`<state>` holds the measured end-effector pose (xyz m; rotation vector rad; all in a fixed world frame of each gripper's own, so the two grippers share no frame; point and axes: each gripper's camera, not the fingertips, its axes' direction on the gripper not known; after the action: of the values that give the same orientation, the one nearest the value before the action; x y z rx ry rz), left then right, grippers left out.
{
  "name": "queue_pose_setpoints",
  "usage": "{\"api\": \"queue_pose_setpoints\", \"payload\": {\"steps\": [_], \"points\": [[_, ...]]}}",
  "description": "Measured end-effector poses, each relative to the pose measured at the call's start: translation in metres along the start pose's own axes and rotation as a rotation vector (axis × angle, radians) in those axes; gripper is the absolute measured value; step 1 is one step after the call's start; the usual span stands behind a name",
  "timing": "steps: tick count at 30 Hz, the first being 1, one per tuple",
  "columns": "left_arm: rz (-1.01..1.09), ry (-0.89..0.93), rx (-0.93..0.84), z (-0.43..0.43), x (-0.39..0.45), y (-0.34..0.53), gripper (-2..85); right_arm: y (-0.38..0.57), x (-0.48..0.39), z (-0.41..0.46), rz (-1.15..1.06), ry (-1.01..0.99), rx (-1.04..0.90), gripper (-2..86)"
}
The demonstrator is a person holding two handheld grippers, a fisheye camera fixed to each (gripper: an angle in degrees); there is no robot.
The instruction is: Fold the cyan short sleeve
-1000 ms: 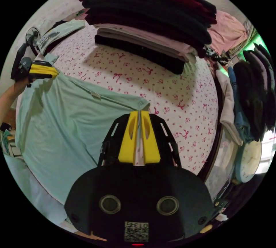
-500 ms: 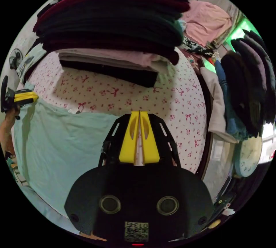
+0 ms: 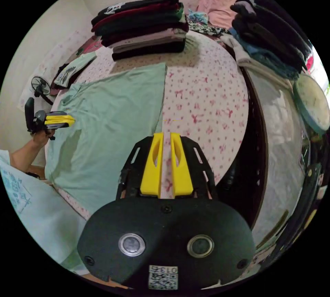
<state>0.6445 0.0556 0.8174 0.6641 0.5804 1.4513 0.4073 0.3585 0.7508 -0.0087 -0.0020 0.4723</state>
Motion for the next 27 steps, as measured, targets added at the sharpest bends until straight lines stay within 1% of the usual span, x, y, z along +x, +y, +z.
{"api": "queue_pose_setpoints", "payload": {"steps": [4, 7, 10, 14, 19, 22, 24, 27], "points": [[0.056, 0.062, -0.014, -0.003, 0.072, 0.003, -0.1, 0.041, -0.024, -0.005, 0.021, 0.080, 0.014, 2.7], [0.057, 0.016, -0.045, -0.002, 0.096, 0.005, -0.1, 0.055, -0.035, -0.002, -0.002, 0.178, 0.005, 2.8], [0.024, 0.059, -0.068, -0.001, 0.103, 0.006, 0.0, 0.062, -0.043, 0.003, -0.055, 0.167, -0.025, 3.0], [0.005, 0.034, -0.086, -0.004, 0.109, 0.009, 0.0, 0.072, -0.057, -0.006, -0.114, 0.155, 0.013, 3.5], [-0.002, 0.029, -0.109, -0.005, 0.114, 0.009, 0.0, 0.084, -0.052, -0.005, -0.108, 0.146, 0.017, 3.2], [-0.004, 0.039, -0.135, -0.001, 0.116, 0.009, -0.1, 0.089, -0.049, -0.009, -0.128, 0.089, 0.011, 1.6], [-0.008, 0.036, -0.127, -0.003, 0.117, 0.009, -0.1, 0.091, -0.049, -0.011, -0.153, 0.103, 0.001, 1.1], [0.000, 0.031, -0.133, -0.006, 0.118, 0.007, -0.1, 0.096, -0.034, -0.025, -0.118, 0.140, 0.018, 0.6]]}}
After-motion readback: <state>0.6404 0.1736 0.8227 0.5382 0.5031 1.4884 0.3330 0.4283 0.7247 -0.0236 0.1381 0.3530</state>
